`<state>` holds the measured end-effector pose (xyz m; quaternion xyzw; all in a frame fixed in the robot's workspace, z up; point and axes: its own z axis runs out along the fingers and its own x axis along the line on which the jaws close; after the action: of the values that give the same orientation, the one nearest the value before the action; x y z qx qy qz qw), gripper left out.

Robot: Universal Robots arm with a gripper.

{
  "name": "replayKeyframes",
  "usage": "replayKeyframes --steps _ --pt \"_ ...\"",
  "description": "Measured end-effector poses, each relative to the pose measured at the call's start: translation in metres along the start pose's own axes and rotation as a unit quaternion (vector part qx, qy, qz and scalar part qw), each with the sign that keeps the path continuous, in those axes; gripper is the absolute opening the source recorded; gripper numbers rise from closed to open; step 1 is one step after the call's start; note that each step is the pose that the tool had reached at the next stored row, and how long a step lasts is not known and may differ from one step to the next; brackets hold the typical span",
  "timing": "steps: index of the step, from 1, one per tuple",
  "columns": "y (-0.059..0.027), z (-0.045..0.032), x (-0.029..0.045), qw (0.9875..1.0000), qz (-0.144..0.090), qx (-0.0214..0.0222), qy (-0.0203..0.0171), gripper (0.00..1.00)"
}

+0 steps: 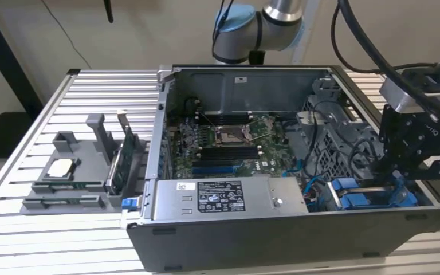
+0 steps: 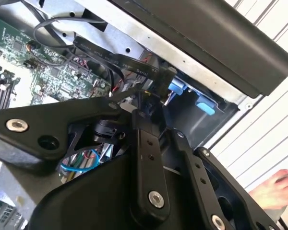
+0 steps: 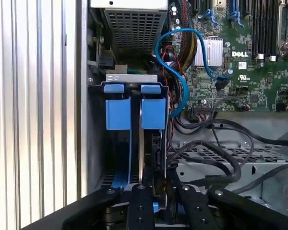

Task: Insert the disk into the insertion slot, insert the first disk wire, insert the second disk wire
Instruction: 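Insert the first disk wire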

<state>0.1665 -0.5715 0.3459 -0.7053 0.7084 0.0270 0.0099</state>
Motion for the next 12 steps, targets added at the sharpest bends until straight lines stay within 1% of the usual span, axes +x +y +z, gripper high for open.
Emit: replayKeyframes --steps 8,12 --pt "0.0007 -0.0285 -0.0015 1.0000 0.000 0.0000 0.0000 0.27" --pt "0.0010 -0.0400 -0.0021 1.0000 0.000 0.0000 0.0000 0.27"
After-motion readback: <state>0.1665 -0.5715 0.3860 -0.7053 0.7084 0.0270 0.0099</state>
